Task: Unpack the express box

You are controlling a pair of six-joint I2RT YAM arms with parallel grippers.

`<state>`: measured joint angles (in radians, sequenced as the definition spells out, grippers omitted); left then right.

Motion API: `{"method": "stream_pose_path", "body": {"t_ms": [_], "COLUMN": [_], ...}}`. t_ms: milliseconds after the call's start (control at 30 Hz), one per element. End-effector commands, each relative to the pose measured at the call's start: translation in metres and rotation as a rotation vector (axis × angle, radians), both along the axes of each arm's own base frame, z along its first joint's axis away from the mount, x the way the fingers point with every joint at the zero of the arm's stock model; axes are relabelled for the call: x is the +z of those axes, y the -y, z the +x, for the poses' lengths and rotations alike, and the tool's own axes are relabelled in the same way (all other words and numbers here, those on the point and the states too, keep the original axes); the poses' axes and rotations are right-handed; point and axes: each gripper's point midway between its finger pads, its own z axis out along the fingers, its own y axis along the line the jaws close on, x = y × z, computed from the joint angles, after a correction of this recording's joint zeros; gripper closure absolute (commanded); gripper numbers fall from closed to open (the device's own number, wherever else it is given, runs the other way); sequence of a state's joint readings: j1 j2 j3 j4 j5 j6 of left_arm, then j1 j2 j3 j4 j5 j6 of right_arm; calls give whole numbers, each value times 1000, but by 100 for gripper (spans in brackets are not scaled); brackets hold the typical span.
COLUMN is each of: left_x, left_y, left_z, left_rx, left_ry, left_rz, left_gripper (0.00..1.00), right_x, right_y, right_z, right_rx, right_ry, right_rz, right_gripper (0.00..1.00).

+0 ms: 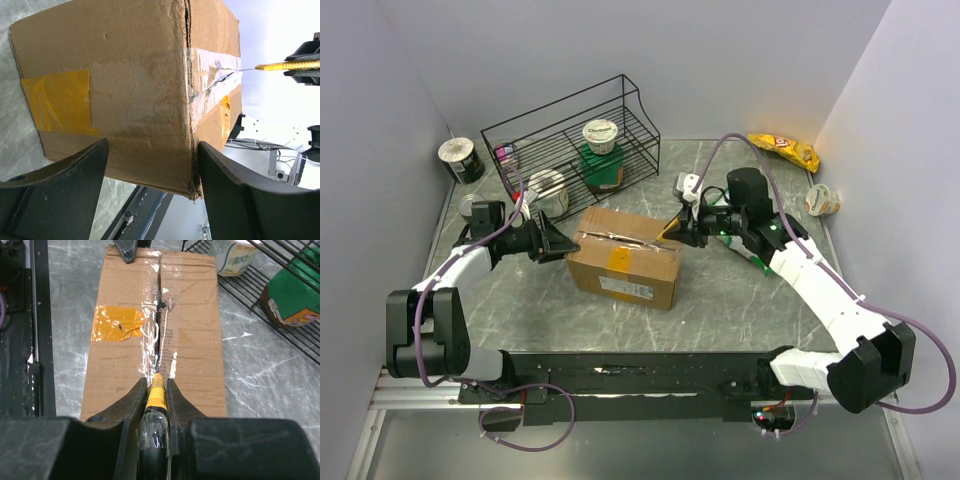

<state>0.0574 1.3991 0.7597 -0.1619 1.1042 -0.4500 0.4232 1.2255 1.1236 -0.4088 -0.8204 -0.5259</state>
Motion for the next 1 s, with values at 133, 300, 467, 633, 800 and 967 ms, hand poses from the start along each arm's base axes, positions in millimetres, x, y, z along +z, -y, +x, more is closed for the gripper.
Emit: {"method": "stream_pose_path", "body": {"t_ms": [133, 300, 467, 633, 800, 967], "left_x": [-59, -60, -63, -64, -65, -65], "left_y": [-32, -32, -33, -33, -34, -34], "left_z": [18, 18, 16, 17, 19, 20], "left_rx": [162, 162, 162, 163, 167, 167], "left_ry": [-55, -56, -61, -59, -63, -61], "left_rz": [239, 241, 244, 250, 255, 258], "left_gripper": [25, 25, 25, 25, 25, 25], "right_x": [2, -1, -6, -1, 0, 1], "right_y": [26, 29, 36, 42, 48, 54], "right_z": [-3, -6, -7, -6, -9, -13], "right_rx": [-75, -85, -97, -107, -113, -120], "right_ry": [22, 18, 10, 21, 4, 0], "right_rz": [-49, -58, -75, -79, -86, -92], "right_gripper": [100, 100, 100, 100, 100, 100]}}
